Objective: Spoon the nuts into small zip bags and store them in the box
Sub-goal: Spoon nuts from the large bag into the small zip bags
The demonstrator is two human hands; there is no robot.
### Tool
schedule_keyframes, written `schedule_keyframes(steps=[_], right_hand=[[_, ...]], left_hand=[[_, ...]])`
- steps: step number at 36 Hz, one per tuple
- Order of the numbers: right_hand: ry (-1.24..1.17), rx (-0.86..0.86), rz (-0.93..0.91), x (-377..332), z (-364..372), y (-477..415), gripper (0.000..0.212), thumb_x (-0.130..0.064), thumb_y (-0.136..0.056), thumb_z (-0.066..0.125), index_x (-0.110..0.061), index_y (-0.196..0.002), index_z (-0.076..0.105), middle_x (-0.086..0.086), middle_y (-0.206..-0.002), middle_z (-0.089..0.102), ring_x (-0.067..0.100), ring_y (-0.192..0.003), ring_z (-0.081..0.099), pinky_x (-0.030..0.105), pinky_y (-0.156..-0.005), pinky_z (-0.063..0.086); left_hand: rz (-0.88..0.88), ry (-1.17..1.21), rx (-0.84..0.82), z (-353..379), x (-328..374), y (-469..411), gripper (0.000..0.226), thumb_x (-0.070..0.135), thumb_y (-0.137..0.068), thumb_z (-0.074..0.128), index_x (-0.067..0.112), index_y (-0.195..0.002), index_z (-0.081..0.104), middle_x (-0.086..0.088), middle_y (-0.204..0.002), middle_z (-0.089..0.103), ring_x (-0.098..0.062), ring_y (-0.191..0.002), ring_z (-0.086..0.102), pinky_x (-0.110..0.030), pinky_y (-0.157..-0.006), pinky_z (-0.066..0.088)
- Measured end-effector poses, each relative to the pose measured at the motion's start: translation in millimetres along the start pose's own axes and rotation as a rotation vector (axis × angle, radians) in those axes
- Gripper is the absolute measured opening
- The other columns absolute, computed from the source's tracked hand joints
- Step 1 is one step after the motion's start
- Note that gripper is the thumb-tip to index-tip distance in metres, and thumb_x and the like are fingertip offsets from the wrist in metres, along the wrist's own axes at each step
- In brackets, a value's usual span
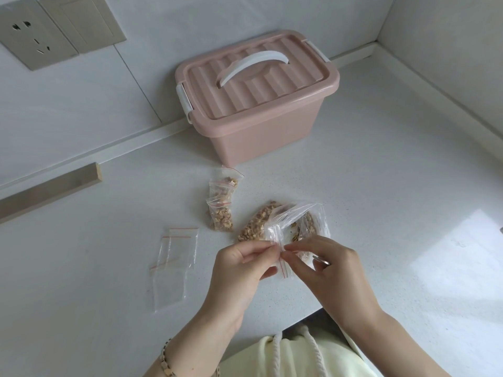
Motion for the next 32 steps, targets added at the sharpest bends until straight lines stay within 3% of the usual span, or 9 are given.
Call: schedule_keyframes(steps=[5,9,15,21,24,26,32], right_hand=[[0.027,-0.013,-0.044,-5,-2,2,0.017,-0.04,-0.074,0.067,-0.029,-0.084,0.075,-0.021,-0.081,0.068,-0.003,-0.08,0.062,0.006,-0.065,0.041],[0.026,-0.014,-0.047,-6,-7,1,0.014,-0.031,-0.071,0.076,-0.032,-0.085,0.074,-0.022,-0.087,0.066,-0.003,-0.083,0.062,0.007,-0.066,0.041],[0.019,-0.031,-0.036,-7,-10,1,0.019,-0.03,-0.067,0.079,-0.03,-0.086,0.075,-0.022,-0.089,0.066,-0.001,-0.084,0.062,0.007,-0.064,0.04],[-0.014,-0.064,-0.011,-10,-11,2,0.015,-0.026,-0.071,0.077,-0.031,-0.084,0.074,-0.026,-0.088,0.065,-0.005,-0.084,0.061,0.006,-0.059,0.038],[-0.012,-0.091,-0.003,-9,-11,2,0.013,-0.025,-0.073,0.075,-0.03,-0.084,0.074,-0.025,-0.087,0.066,-0.004,-0.083,0.061,0.005,-0.057,0.037],[0.003,-0.099,-0.009,-7,-9,2,0.013,-0.026,-0.073,0.075,-0.03,-0.086,0.074,-0.024,-0.087,0.066,-0.003,-0.084,0.061,0.005,-0.06,0.038],[0.035,-0.092,-0.047,-6,-9,3,0.015,-0.039,-0.074,0.069,-0.036,-0.088,0.074,-0.021,-0.087,0.066,0.006,-0.08,0.062,0.016,-0.062,0.046]], left_hand=[[-0.005,0.084,-0.059,2,0,1,0.011,0.003,-0.082,0.062,-0.002,-0.083,0.071,-0.015,-0.077,0.072,-0.017,-0.07,0.068,-0.024,-0.064,0.055],[0.027,0.113,-0.121,4,2,2,0.016,0.008,-0.08,0.061,-0.003,-0.085,0.072,-0.021,-0.084,0.07,-0.019,-0.073,0.067,-0.024,-0.066,0.054],[0.06,0.115,-0.164,6,5,4,0.032,0.016,-0.067,0.065,-0.004,-0.092,0.07,-0.015,-0.076,0.07,-0.016,-0.067,0.066,-0.024,-0.063,0.055],[0.071,0.077,-0.149,6,4,6,0.024,0.016,-0.068,0.064,0.003,-0.086,0.073,-0.011,-0.075,0.071,-0.015,-0.07,0.068,-0.027,-0.064,0.056],[0.098,0.013,-0.102,5,5,8,0.012,0.006,-0.077,0.064,0.01,-0.08,0.075,-0.01,-0.074,0.072,-0.016,-0.07,0.068,-0.03,-0.065,0.058],[0.132,-0.052,-0.063,5,6,8,0.021,0.0,-0.081,0.063,0.016,-0.075,0.075,-0.008,-0.071,0.072,-0.014,-0.067,0.068,-0.028,-0.064,0.057],[0.148,-0.073,-0.052,9,7,10,0.012,0.002,-0.078,0.068,0.013,-0.078,0.072,-0.004,-0.066,0.072,-0.011,-0.061,0.067,-0.022,-0.059,0.055]])
Point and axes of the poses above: each hand's wrist, its own y-axis away from the middle knuckle, its own z-axis out of the palm, x = y × z, the point moved 4 cm from there along -y, towards the middle knuckle
